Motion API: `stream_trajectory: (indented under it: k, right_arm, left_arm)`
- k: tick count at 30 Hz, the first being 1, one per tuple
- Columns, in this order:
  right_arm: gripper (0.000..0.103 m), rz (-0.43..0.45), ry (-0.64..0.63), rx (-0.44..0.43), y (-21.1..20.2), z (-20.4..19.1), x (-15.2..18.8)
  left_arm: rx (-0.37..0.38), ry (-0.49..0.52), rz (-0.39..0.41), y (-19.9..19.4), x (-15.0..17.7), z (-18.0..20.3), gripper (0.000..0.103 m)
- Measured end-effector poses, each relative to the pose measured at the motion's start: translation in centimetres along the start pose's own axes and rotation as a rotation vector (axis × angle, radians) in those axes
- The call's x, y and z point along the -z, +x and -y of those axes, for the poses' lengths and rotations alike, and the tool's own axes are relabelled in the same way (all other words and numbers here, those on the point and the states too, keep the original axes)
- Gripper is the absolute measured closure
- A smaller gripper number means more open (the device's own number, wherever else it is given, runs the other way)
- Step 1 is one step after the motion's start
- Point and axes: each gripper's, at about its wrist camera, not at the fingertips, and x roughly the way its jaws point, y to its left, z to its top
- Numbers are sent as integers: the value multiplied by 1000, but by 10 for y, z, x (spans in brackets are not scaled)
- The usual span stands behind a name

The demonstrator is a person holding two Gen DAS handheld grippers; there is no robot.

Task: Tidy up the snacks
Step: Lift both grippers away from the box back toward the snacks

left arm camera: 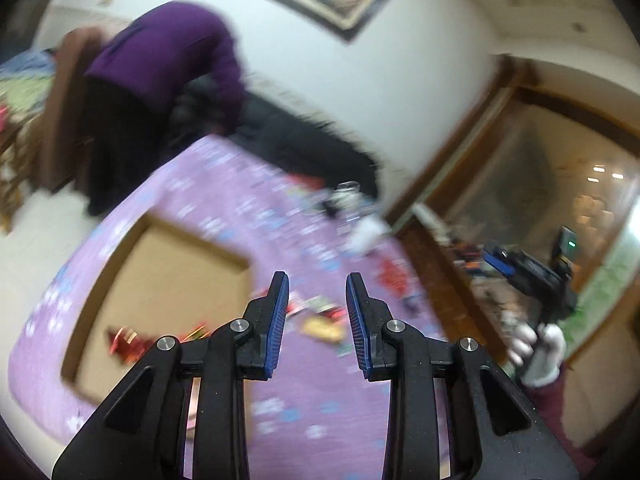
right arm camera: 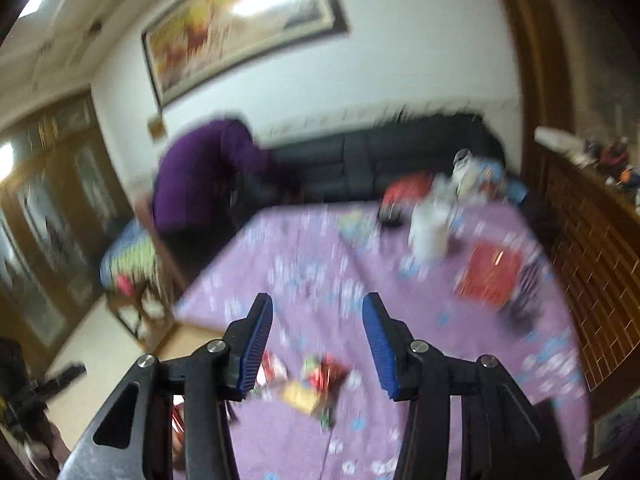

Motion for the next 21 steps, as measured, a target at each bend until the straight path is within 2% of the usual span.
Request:
stream_trajectory:
  k: [2, 4, 5, 7, 9, 10, 13, 17, 21]
  right_arm:
    - [53, 60, -14, 33, -34, -2, -47]
    - [50, 116, -48, 82, -61, -12, -89]
    - [46, 139, -77, 108, -73, -20, -110]
    - [29, 185, -115, 150, -87, -34, -141]
    - [28, 182, -136, 168, -84, -43, -154]
    - [28, 158, -142, 159, -75, -45, -154]
    - [28, 30, -136, 69, -23, -40, -115]
    - [28, -218, -172, -18, 78, -25, -14]
    - [42, -391, -142, -109, 164, -3, 83]
  left_arm:
    - [17, 39, 26, -15, -40, 24, 75]
    - [-19, 97, 60, -26, -86, 49, 74]
    - [-47, 120, 65, -30, -101, 56, 69]
    - [-137, 177, 78, -31, -132, 71, 36]
    - [-200, 188, 128, -31, -150, 75, 33]
    - [-188, 176, 138, -28, -151, 71, 33]
    - [-113, 102, 90, 0, -133, 48, 28]
    - [-81, 27, -120, 84, -81, 13, 28]
    - [-73, -47, -308, 159, -24, -15, 28]
